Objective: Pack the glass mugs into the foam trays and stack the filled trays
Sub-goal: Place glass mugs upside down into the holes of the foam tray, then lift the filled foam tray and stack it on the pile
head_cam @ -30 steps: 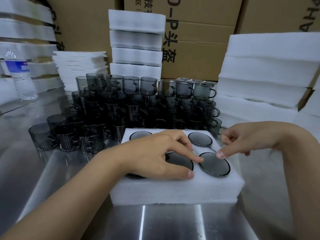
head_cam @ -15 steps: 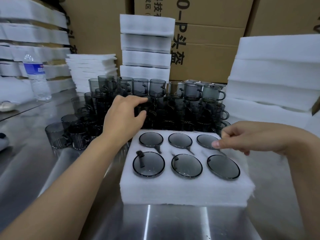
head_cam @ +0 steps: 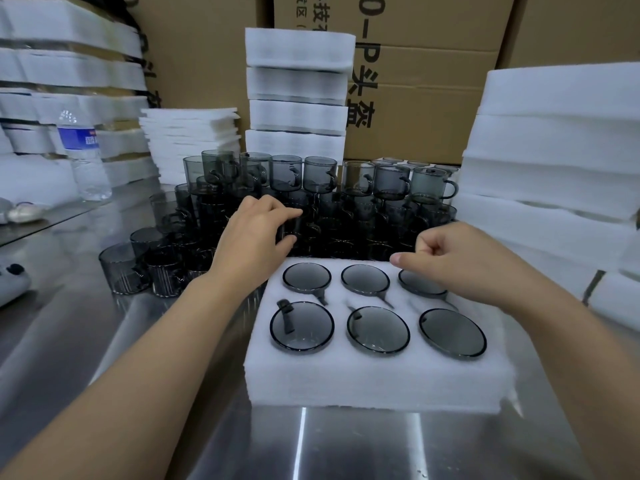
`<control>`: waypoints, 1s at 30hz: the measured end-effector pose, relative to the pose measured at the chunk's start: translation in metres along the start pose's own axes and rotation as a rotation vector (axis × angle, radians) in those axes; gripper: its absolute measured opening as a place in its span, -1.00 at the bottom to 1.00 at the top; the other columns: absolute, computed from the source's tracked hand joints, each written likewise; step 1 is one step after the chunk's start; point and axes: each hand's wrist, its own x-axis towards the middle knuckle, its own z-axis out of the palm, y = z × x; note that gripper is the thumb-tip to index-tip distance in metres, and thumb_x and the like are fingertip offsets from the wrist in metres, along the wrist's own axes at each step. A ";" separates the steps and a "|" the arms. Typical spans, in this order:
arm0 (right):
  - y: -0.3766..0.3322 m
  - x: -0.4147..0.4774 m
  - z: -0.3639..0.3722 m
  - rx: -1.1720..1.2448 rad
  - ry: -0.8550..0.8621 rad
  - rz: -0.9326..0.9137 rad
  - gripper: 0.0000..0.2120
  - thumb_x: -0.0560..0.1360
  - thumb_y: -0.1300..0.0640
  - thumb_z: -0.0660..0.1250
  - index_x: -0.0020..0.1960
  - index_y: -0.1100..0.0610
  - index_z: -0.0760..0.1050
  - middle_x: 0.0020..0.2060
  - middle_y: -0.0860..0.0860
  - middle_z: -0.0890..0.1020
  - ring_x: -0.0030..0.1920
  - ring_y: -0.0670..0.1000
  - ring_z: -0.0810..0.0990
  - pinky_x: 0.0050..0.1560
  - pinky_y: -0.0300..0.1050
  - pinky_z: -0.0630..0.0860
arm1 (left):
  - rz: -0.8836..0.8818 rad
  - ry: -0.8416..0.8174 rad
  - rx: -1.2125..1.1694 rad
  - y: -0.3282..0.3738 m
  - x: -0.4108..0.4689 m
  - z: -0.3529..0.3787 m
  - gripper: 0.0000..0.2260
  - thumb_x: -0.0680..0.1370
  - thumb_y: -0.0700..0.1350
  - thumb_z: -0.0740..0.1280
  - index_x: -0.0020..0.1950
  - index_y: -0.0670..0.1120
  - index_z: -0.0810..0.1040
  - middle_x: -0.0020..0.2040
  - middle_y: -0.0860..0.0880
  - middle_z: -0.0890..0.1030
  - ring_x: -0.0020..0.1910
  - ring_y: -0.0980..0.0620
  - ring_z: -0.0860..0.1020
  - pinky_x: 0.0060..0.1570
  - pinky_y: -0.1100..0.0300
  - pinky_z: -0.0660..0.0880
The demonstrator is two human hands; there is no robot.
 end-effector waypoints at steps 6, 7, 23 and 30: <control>-0.035 -0.032 -0.016 -0.072 -0.337 -0.088 -0.54 0.19 -0.45 0.32 -0.15 -0.11 0.56 -0.36 -0.18 0.57 -0.39 -0.20 0.46 -0.29 -0.14 0.45 | 0.019 -0.017 0.011 0.000 -0.001 0.001 -0.60 0.56 -0.15 0.33 0.40 -0.08 0.44 0.16 -0.04 0.54 0.12 -0.06 0.36 0.13 0.16 0.31; -0.039 -0.042 -0.017 -0.131 -0.383 -0.117 -0.50 0.17 -0.51 0.26 -0.05 -0.23 0.53 -0.26 -0.25 0.57 -0.32 -0.23 0.49 -0.24 -0.15 0.47 | 0.025 -0.017 0.014 -0.001 -0.001 0.001 -0.60 0.57 -0.15 0.32 0.41 -0.08 0.43 0.17 -0.04 0.54 0.13 -0.07 0.36 0.13 0.16 0.31; -0.027 -0.102 0.013 -0.516 -0.082 -0.249 -0.32 0.06 -0.10 0.56 0.11 -0.14 0.35 0.10 -0.09 0.37 -0.37 -0.08 0.57 -0.45 -0.29 0.45 | 0.054 -0.025 -0.127 0.016 -0.002 -0.030 -0.69 0.58 -0.06 0.27 0.34 0.02 0.50 0.27 0.13 0.49 0.21 0.09 0.32 0.28 0.19 0.25; -0.006 -0.106 -0.006 -0.674 0.031 -0.400 -0.16 0.00 -0.24 0.54 0.20 -0.05 0.34 -0.35 -0.18 0.60 -0.24 -0.11 0.52 -0.05 -0.19 0.35 | 0.206 -0.555 0.148 0.075 -0.077 -0.099 -0.52 0.19 0.44 0.22 -0.11 0.16 0.59 -0.23 0.20 0.62 -0.24 0.26 0.56 -0.38 0.34 0.18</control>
